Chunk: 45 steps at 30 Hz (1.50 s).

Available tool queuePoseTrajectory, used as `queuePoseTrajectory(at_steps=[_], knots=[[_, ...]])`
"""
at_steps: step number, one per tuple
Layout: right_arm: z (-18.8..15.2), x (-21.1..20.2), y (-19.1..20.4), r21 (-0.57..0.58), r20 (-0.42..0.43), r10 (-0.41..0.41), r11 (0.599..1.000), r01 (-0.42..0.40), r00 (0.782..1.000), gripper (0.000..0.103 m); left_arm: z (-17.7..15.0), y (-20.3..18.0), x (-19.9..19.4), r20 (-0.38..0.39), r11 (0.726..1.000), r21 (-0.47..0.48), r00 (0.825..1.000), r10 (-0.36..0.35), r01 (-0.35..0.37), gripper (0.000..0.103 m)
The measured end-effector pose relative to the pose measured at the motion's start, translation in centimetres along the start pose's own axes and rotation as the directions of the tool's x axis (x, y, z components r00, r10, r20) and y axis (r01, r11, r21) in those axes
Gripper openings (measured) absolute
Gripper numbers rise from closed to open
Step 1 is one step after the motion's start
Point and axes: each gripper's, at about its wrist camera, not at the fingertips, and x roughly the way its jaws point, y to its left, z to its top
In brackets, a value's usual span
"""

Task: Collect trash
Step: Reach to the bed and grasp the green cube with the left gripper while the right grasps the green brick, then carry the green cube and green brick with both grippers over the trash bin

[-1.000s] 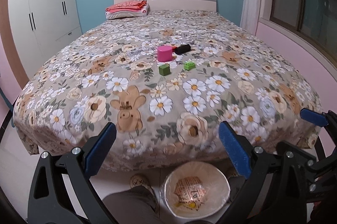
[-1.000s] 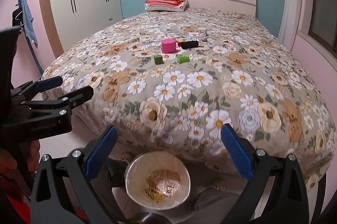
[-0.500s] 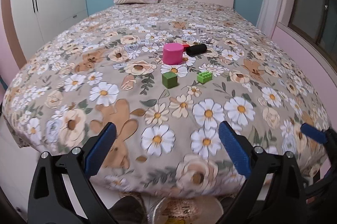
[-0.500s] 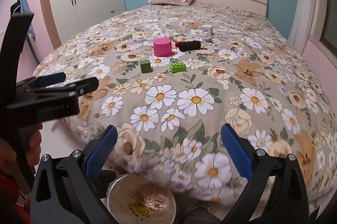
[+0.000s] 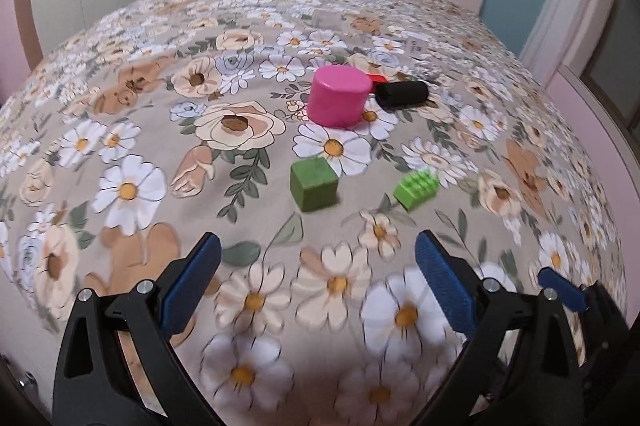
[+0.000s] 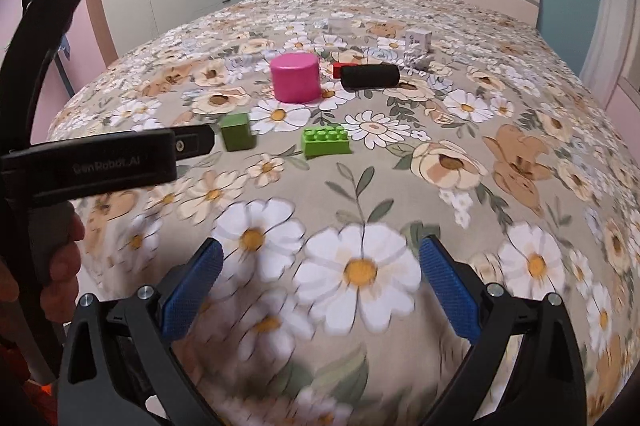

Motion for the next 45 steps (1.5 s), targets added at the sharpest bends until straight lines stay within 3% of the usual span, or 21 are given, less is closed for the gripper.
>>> queuePoseTrajectory(at_steps=[9,11,12,22,31,37,39,40,45], knots=[[3.0,6.6,-2.4,0.013,-0.046,0.033,0.999,-0.033,0.998,0.1,2.1,0.7,5.9,-0.043,0.997,-0.074,0.999,0.018,-0.021,0.094],[3.7,7.9,-2.6,-0.003,-0.056,0.046,0.999,-0.047,0.997,0.1,2.2,1.0,7.1,-0.06,0.995,-0.099,0.998,0.012,-0.018,0.08],[4.0,8.5,-2.7,-0.007,-0.062,0.059,0.998,-0.059,0.996,0.1,2.3,1.2,7.5,-0.071,0.994,-0.108,0.997,0.007,-0.015,0.079],[6.1,11.7,-2.7,-0.003,-0.083,0.132,0.991,-0.133,0.988,0.099,2.8,1.2,9.7,-0.066,0.994,-0.105,0.998,0.017,-0.024,0.079],[6.7,12.8,-2.6,0.037,-0.081,0.168,0.985,-0.166,0.982,0.071,2.9,1.6,10.0,-0.048,0.993,-0.116,0.999,0.021,-0.026,0.065],[6.5,12.7,-2.7,0.06,-0.081,0.181,0.983,-0.176,0.98,0.058,2.8,1.9,10.0,-0.046,0.994,-0.109,0.999,0.017,-0.022,0.044],[6.5,12.7,-2.6,0.071,-0.082,0.192,0.98,-0.186,0.978,0.047,2.8,2.0,10.0,-0.043,0.994,-0.104,0.999,0.015,-0.019,0.037],[6.5,12.7,-2.5,0.075,-0.083,0.198,0.979,-0.192,0.977,0.047,2.7,2.0,10.0,-0.042,0.995,-0.1,0.999,0.011,-0.016,0.031],[6.4,12.4,-2.4,0.09,-0.072,0.196,0.978,-0.189,0.978,0.047,2.5,2.1,9.8,-0.028,0.997,-0.081,1.0,-0.003,0.0,0.031]])
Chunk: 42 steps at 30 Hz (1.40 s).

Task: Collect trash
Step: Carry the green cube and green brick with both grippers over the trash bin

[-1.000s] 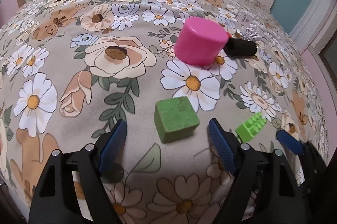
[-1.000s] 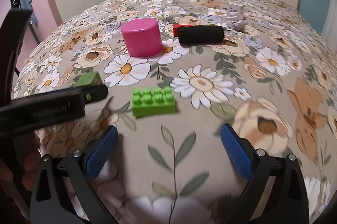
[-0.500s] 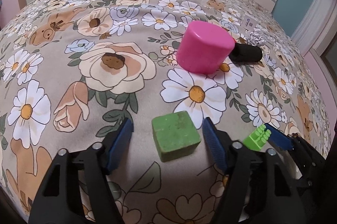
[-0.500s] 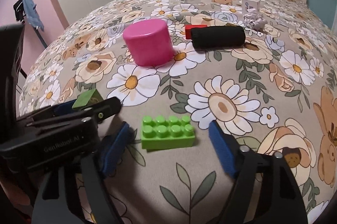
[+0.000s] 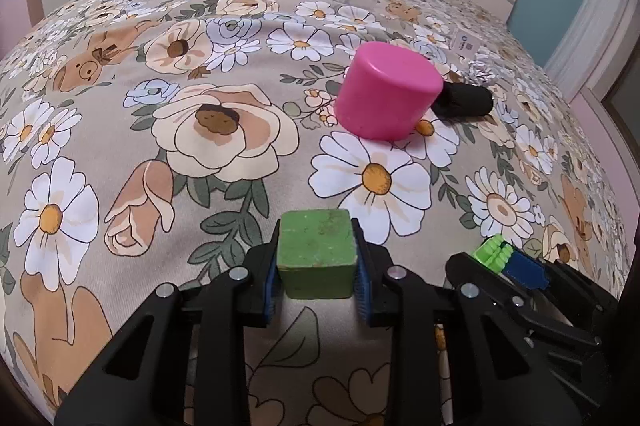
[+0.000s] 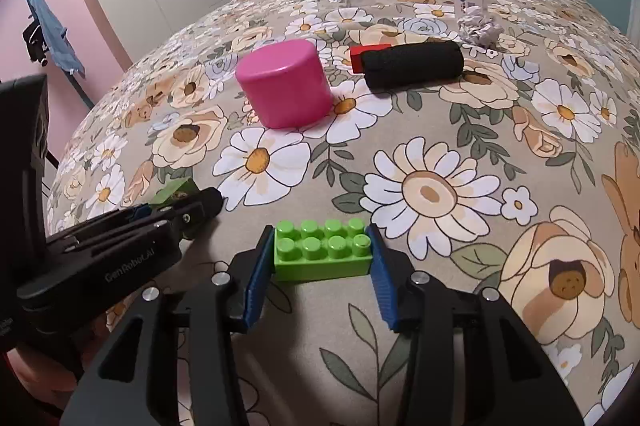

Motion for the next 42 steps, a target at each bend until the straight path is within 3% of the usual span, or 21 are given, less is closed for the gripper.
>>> queuePoseTrajectory(at_steps=[15,31,42], knots=[[0.3,-4.1,1.4,0.016,0.057,-0.046,0.999,0.045,0.997,0.047,1.0,0.4,-4.2,0.037,0.998,0.066,0.999,-0.007,0.005,0.031],[0.2,-16.0,5.6,-0.021,0.187,-0.108,0.993,0.114,0.976,0.047,0.6,-1.3,-16.5,0.159,0.981,0.196,0.987,-0.023,-0.008,0.031],[-3.2,-24.5,8.2,-0.022,0.242,-0.155,0.986,0.165,0.958,0.047,-3.1,-1.7,-25.1,0.213,0.964,0.267,0.976,-0.053,-0.006,0.031]])
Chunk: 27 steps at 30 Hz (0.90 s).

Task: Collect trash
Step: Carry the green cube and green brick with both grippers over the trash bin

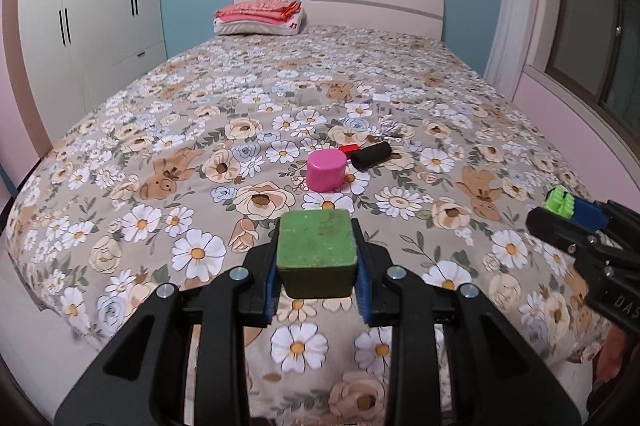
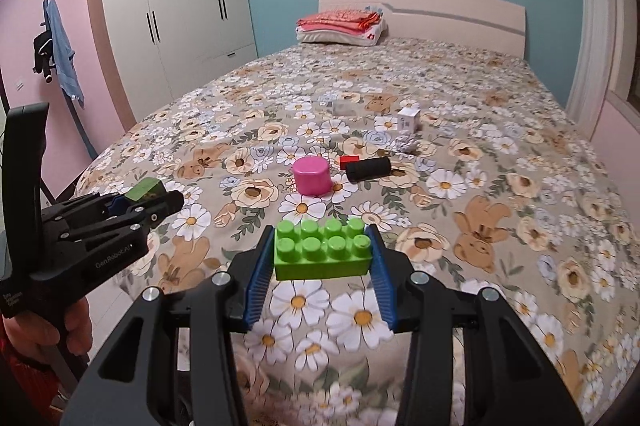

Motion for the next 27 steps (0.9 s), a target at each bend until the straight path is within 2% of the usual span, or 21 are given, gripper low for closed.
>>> queuePoseTrajectory(at_steps=[13,19,27], knots=[[-4.9,-10.9,2.8,-0.042,0.053,-0.045,0.998,0.047,0.998,0.047,-4.9,-1.3,-9.2,0.034,0.994,0.103,0.999,-0.025,0.021,0.031],[-7.9,-13.7,3.7,-0.055,0.048,-0.048,0.997,0.05,0.998,0.047,-8.3,-1.1,-12.3,0.027,0.99,0.134,0.998,-0.048,0.044,0.031],[-12.5,-15.1,4.6,-0.066,-0.01,-0.051,0.997,0.05,0.999,0.047,-12.3,-0.6,-14.1,-0.013,0.983,0.174,0.998,-0.065,0.067,0.031]])
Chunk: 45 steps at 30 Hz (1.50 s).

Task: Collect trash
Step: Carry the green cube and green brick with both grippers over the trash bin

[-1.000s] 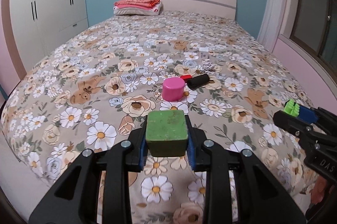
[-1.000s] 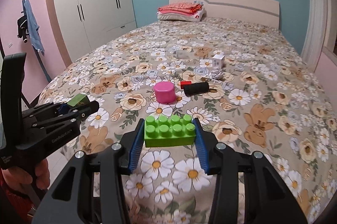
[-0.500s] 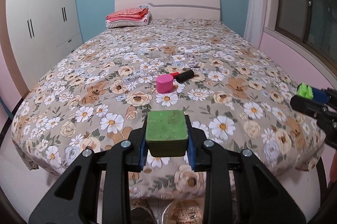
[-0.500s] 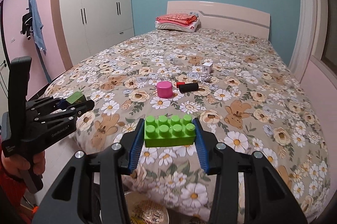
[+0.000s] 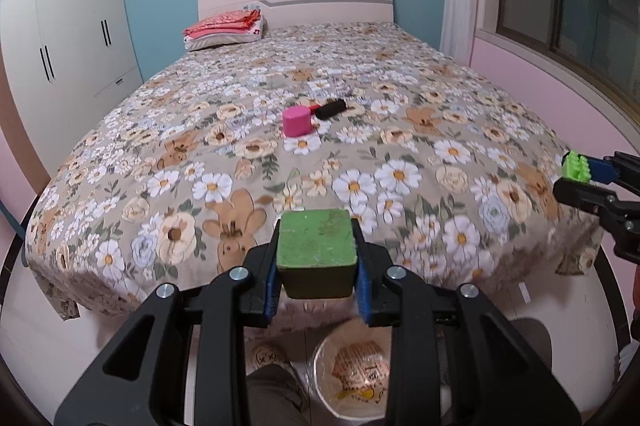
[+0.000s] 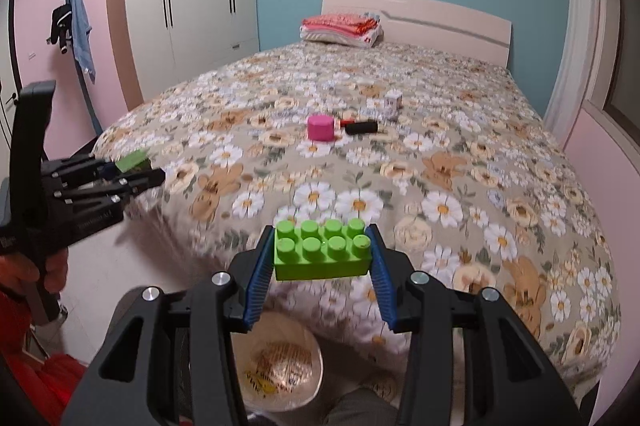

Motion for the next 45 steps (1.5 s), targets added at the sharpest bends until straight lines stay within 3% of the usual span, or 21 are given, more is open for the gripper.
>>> queuePoseTrajectory(at_steps=[11,21,31,45], knots=[[-6.3,1.3,2.0,-0.025,-0.114,0.029,0.999,-0.032,0.993,0.047,-5.9,-0.6,1.3,-0.084,0.999,0.028,0.995,-0.044,0.046,0.031],[-12.4,6.6,4.8,-0.05,-0.258,0.085,0.994,-0.101,0.962,0.047,-11.6,-1.2,5.8,-0.221,0.995,0.051,0.973,-0.07,0.083,0.031],[-17.4,12.9,6.5,-0.018,-0.393,0.112,0.991,-0.129,0.913,0.047,-17.1,-1.2,11.4,-0.364,0.994,0.053,0.928,-0.072,0.098,0.031],[-22.4,20.9,6.0,0.063,-0.534,0.136,0.991,-0.121,0.834,0.047,-21.6,-2.3,19.3,-0.5,0.993,0.053,0.864,-0.063,0.103,0.031]])
